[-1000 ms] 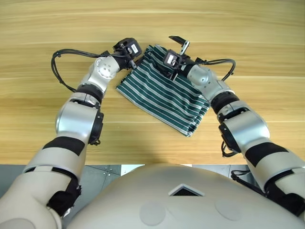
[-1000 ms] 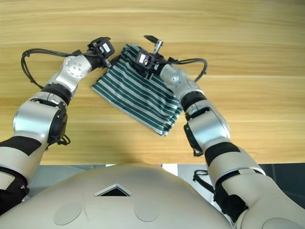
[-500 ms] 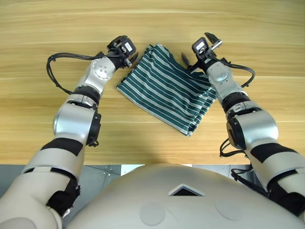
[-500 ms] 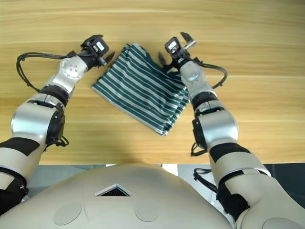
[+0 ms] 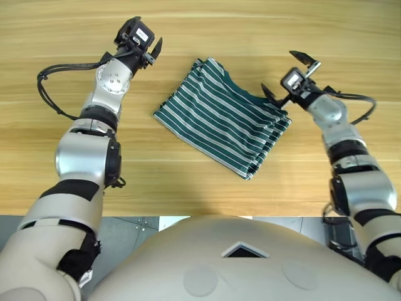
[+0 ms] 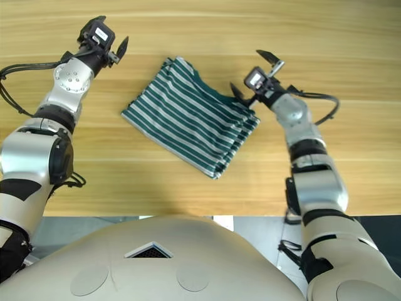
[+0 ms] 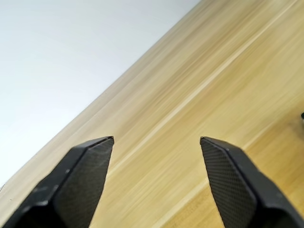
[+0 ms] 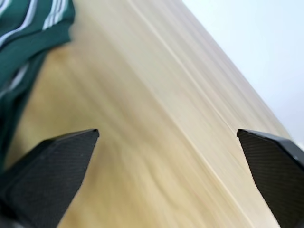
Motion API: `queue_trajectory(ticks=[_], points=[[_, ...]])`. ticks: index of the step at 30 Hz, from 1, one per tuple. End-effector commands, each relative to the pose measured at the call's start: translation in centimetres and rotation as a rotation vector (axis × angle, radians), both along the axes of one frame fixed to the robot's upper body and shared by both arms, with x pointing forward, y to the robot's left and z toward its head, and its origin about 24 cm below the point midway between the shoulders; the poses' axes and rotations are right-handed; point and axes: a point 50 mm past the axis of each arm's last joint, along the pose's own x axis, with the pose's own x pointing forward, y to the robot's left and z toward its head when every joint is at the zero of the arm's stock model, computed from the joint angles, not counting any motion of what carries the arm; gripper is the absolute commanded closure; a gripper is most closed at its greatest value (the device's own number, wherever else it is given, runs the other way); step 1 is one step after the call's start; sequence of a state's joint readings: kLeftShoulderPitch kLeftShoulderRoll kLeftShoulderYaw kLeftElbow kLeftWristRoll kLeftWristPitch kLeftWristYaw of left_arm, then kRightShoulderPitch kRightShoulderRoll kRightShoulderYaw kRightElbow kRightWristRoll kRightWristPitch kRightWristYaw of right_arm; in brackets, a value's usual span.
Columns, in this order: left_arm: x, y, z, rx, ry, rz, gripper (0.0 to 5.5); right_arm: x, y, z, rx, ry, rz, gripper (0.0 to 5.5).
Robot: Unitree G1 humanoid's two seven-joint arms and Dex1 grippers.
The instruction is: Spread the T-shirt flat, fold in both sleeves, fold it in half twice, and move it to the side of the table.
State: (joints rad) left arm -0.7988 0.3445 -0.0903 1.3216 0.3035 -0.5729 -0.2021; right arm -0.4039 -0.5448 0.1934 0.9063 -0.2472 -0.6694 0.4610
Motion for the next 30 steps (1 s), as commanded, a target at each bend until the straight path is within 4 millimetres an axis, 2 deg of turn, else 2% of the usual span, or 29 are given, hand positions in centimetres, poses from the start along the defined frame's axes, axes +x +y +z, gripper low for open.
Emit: queue_trajectory(ticks=[1,4,9,13,17,19,22,24,27,30], points=[[0.3,0.3,0.8,-0.002,-0.03,-0.001,2.12,-5.1,-1.1,-1.5,-0.085,0.188,0.196,0.11],[0.4,0.4,1.2,0.0,-0.042,-0.005,2.12,-8.4,-0.1,-2.5,-0.045,0.297,0.297,0.11],[0.5,0.4,1.5,0.016,-0.063,-0.015,2.12,-9.6,1.3,-2.2,0.016,0.322,0.345,0.11],[0.6,0.6,2.1,0.008,-0.086,-0.019,2.12,-10.9,2.5,-0.5,0.116,0.317,0.448,0.11],[0.6,0.4,2.6,-0.006,-0.119,-0.063,2.12,-9.4,0.8,0.9,0.081,0.252,0.349,0.11],[0.2,-0.2,2.6,-0.069,-0.101,-0.155,2.12,-8.0,0.0,2.0,0.075,0.176,0.277,0.11],[-1.8,-1.6,1.9,-0.172,-0.026,-0.459,2.12,-6.9,-0.4,3.9,0.095,0.069,0.231,0.11],[-4.4,-2.1,0.7,-0.166,0.06,-0.725,2.12,-7.2,0.4,4.3,0.11,0.06,0.271,0.11],[-8.6,-2.0,-0.8,-0.136,0.207,-1.029,2.12,-8.1,2.0,3.9,0.137,0.104,0.361,0.11],[-11.4,-1.4,-1.4,-0.11,0.315,-1.169,2.12,-9.6,3.2,2.8,0.123,0.202,0.464,0.11]])
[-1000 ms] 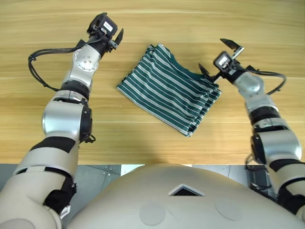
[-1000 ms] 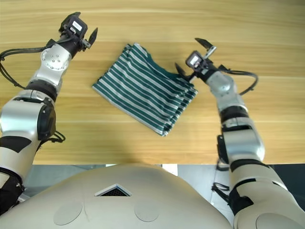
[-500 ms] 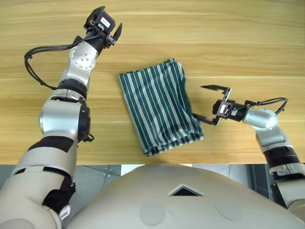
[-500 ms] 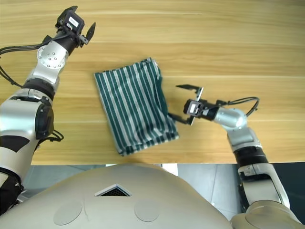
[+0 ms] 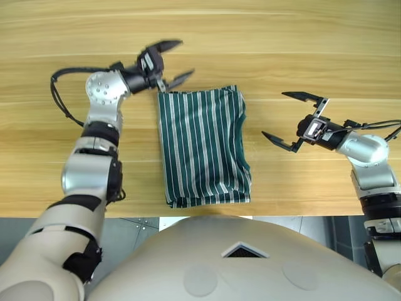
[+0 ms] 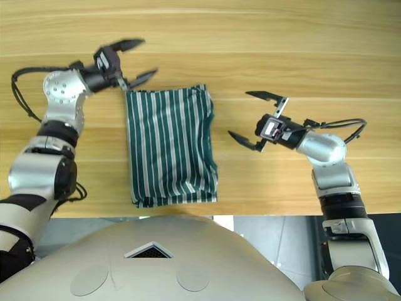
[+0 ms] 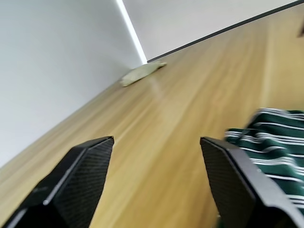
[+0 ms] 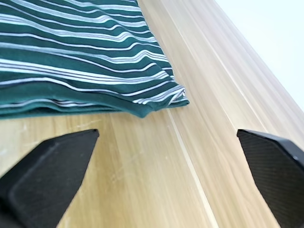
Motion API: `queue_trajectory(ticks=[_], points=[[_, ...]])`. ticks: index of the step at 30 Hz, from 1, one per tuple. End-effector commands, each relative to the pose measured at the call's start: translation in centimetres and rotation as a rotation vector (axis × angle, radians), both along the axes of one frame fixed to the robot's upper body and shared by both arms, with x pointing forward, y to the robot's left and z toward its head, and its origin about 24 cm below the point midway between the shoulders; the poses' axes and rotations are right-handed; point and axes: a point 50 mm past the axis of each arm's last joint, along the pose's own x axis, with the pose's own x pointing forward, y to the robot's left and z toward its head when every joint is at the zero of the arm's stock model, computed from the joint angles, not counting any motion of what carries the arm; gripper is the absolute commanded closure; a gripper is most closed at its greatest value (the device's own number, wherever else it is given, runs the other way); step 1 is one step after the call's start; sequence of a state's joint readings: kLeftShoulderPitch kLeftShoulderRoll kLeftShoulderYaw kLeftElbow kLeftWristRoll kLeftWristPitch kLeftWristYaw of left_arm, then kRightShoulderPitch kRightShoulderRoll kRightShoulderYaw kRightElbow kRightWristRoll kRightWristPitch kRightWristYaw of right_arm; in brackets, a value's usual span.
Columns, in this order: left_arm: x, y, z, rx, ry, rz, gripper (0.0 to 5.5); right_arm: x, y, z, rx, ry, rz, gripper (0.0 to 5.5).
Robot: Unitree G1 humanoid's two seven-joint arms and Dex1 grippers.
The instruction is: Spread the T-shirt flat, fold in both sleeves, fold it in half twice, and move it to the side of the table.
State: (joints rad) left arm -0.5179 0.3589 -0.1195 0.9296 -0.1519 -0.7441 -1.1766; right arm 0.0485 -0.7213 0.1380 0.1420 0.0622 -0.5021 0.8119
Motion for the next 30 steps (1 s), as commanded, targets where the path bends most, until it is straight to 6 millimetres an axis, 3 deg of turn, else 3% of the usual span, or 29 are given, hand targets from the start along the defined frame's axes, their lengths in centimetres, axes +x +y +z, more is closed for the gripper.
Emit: queue_trajectory(ticks=[1,10,18,25,30], points=[[-5.8,1.1,-0.8,0.123,0.125,-0.403,2.12,-2.3,2.6,-1.0,0.01,0.127,0.193,0.11],[-8.9,1.9,-0.8,0.195,0.209,-0.491,2.12,-3.9,5.2,-3.2,-0.014,0.291,0.359,0.11],[-8.2,2.2,-4.2,0.391,0.235,-0.398,2.12,-3.2,3.9,-4.7,-0.119,0.337,0.316,0.11],[-7.5,3.7,-7.3,0.648,0.247,-0.32,2.12,-2.8,3.0,-3.7,-0.116,0.305,0.3,0.11],[-4.7,4.1,-6.4,0.674,0.153,-0.182,2.12,-2.5,2.6,-3.5,-0.123,0.296,0.286,0.11]])
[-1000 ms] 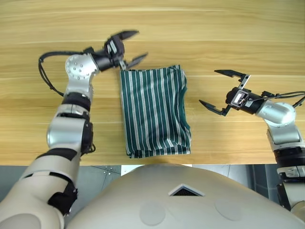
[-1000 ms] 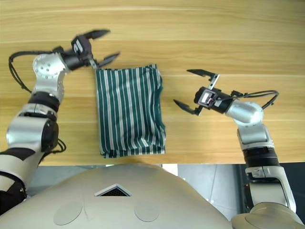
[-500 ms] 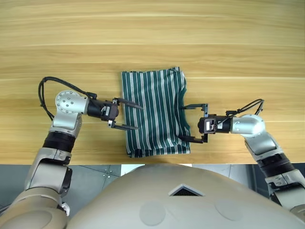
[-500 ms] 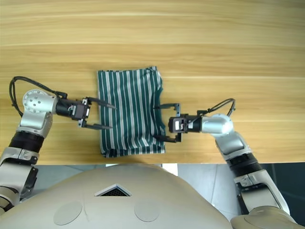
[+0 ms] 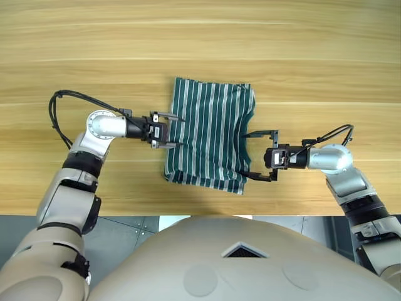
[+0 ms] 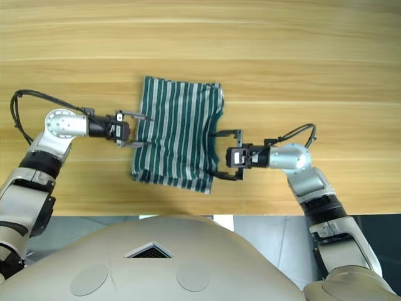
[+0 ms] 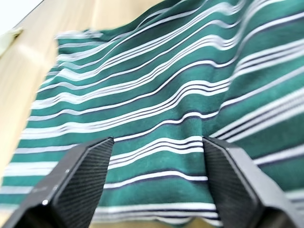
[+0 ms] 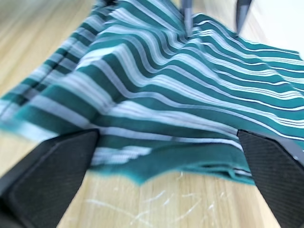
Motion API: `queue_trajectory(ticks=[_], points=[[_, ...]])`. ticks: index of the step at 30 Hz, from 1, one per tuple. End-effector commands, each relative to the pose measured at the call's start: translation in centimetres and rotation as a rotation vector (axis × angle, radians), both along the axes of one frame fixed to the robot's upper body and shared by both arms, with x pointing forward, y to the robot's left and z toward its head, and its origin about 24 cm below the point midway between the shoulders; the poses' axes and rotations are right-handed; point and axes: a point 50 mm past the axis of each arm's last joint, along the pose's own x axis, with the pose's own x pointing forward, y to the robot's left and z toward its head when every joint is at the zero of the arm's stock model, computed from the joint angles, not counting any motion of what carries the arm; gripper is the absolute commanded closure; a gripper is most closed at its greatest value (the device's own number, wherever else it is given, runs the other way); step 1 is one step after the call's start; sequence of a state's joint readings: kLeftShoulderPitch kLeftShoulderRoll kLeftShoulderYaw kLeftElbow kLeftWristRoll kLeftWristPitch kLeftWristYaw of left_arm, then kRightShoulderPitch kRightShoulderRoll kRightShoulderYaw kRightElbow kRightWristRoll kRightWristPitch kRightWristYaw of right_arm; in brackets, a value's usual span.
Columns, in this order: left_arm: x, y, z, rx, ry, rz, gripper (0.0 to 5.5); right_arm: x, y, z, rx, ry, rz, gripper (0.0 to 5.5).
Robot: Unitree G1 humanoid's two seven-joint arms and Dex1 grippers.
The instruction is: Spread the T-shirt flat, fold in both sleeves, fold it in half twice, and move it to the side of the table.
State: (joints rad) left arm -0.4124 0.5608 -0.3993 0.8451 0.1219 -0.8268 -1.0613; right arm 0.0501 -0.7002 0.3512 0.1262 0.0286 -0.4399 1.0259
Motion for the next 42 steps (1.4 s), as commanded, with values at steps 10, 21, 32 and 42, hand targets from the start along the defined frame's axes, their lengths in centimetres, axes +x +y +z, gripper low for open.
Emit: queue_trajectory(ticks=[10,21,32,42], points=[[-0.9,-1.0,-0.2,-0.122,0.098,-0.066,2.12,3.1,-2.2,0.5,-0.062,-0.114,-0.161,0.11],[-1.2,0.2,0.6,-0.107,0.11,-0.07,2.12,3.0,-3.3,2.4,-0.028,-0.149,-0.178,0.11],[-2.9,4.3,3.8,-0.042,0.043,-0.065,2.12,0.6,-6.9,3.5,-0.212,-0.105,-0.149,0.11],[-8.2,4.3,3.5,0.07,0.066,-0.175,2.12,-2.8,-3.7,3.1,-0.131,0.001,0.048,0.11]])
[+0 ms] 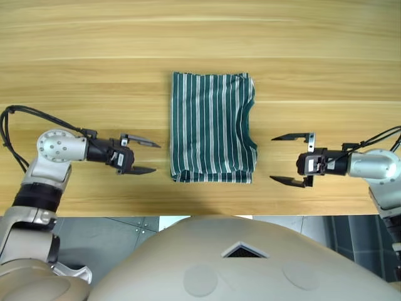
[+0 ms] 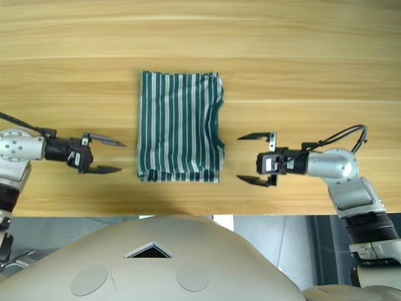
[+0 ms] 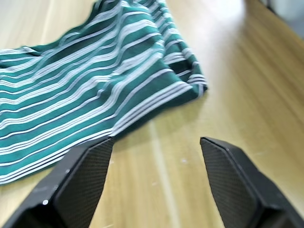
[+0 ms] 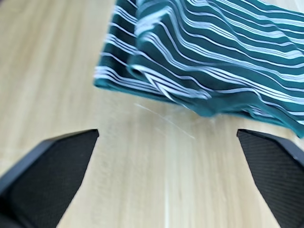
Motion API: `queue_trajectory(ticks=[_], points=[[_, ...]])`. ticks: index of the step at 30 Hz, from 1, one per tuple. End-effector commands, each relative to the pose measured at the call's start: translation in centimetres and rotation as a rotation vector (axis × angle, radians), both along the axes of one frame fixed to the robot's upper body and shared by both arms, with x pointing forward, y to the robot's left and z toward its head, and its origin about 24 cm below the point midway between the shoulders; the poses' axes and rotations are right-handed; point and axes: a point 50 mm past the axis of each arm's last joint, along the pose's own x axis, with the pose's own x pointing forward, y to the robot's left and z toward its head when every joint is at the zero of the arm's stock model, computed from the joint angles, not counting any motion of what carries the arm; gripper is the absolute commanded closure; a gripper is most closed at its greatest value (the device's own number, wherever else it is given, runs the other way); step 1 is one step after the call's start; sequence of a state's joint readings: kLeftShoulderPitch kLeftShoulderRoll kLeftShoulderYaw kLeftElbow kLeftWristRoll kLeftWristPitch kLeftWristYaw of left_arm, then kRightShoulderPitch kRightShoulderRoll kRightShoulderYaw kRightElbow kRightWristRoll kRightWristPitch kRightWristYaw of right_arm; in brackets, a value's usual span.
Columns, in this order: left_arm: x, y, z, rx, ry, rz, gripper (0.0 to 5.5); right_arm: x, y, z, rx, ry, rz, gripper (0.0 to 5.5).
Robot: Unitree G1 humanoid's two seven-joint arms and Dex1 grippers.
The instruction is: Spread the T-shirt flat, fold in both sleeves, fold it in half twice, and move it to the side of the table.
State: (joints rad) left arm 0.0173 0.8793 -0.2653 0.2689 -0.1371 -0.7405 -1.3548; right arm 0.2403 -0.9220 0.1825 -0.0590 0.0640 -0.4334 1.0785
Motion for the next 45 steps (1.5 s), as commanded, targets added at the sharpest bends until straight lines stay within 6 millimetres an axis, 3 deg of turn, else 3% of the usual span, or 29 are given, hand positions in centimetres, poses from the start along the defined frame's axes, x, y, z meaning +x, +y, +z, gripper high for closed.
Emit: queue_trajectory(ticks=[1,7,21,29,45], points=[[-0.6,-0.9,-0.1,0.018,-0.057,-0.015,2.12,-0.4,1.0,-0.2,0.026,0.025,0.038,0.11],[-0.7,-2.1,-0.9,0.014,-0.078,-0.017,2.12,-0.7,2.0,-1.0,0.032,0.023,0.054,0.11],[-0.7,-3.7,-2.1,0.003,-0.054,-0.048,0.13,0.4,4.0,-1.9,0.079,-0.002,0.06,0.1],[-1.1,-4.0,-2.3,-0.003,-0.055,-0.105,0.11,0.5,4.2,-2.3,0.062,0.012,0.061,0.1],[-1.1,-4.1,-2.2,-0.029,-0.056,-0.13,2.75,0.1,4.1,-2.4,0.05,0.031,0.086,2.97]])
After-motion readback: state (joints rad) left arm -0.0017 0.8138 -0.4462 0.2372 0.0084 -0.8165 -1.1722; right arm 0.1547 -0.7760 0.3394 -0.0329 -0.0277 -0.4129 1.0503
